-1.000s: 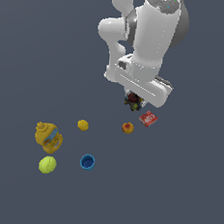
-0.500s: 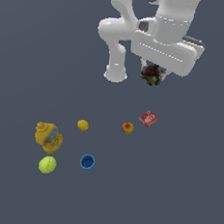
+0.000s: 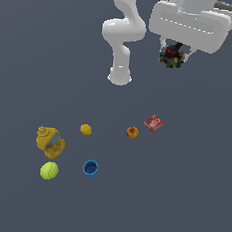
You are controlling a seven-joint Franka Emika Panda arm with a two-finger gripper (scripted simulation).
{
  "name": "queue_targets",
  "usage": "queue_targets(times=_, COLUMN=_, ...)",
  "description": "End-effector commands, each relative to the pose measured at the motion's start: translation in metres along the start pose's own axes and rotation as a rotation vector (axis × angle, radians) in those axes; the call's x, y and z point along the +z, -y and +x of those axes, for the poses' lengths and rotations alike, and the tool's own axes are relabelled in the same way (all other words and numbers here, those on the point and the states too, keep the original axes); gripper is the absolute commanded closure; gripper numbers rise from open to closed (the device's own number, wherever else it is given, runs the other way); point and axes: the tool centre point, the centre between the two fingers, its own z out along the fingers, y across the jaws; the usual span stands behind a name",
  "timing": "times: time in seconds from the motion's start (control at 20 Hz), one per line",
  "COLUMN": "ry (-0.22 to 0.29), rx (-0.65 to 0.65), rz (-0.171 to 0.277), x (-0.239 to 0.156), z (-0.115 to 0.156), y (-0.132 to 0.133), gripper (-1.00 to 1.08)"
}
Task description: Pick up a designated object from a clutter of objects.
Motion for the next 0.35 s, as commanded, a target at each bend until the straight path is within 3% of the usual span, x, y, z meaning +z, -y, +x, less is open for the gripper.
queue_targets(times=0.0, ry=0.000, rx=0.001, rz=0.000, x=-0.0095, z=-0.0053, y=0.0014, gripper=1.08)
queue_targets(times=0.3, ry=0.002, rx=0.001, rz=0.001, x=-0.0169, z=-0.0086, y=0.0034, gripper=1.08)
